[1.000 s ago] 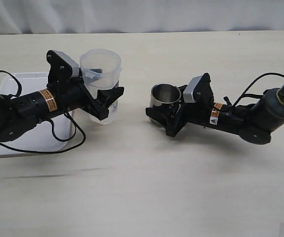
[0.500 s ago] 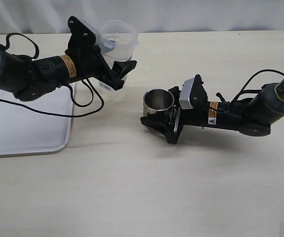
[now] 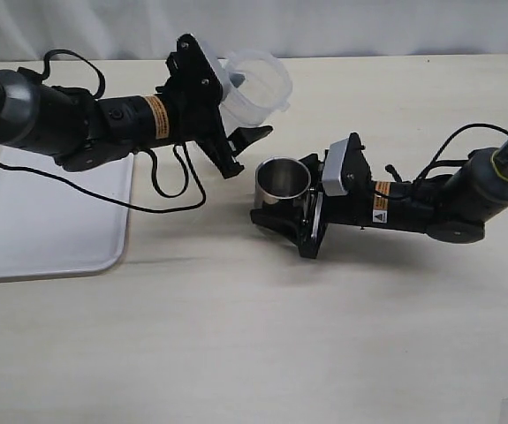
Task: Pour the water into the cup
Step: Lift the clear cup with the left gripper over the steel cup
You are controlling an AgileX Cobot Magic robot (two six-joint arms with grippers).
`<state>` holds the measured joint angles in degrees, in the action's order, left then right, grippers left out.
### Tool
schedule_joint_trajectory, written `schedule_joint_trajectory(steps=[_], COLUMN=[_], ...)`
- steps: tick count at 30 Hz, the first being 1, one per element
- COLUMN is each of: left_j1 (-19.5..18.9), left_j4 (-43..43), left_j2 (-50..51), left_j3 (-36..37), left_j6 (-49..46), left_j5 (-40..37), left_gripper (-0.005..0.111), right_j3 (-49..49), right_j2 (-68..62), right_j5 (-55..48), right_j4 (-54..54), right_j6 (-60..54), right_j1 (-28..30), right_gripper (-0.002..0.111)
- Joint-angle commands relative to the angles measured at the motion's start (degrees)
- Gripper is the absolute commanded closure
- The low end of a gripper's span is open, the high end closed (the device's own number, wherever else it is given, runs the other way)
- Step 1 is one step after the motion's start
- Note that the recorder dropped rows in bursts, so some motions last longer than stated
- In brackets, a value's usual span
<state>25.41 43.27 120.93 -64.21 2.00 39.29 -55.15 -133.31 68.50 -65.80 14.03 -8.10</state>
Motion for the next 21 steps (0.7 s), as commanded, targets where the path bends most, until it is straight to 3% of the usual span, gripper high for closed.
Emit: schedule_joint_trajectory(steps=[1, 21], left_j1=[0.3, 1.3], left_j4=[0.8, 1.1], left_j2=[-0.4, -0.4], left_j3=[-0.6, -0.6], left_j6=[-2.7, -24.8], left_j5=[1.7, 1.2], left_gripper=[0.107, 0.107], right_j3=[-0.2, -0.2], right_j2=[0.2, 0.2], right_j5=[1.5, 1.5], right_j4=[-2.3, -4.1], right_j6=[0.1, 0.1], right_j1=[-0.1, -0.1], right_gripper=[0.104, 0.104])
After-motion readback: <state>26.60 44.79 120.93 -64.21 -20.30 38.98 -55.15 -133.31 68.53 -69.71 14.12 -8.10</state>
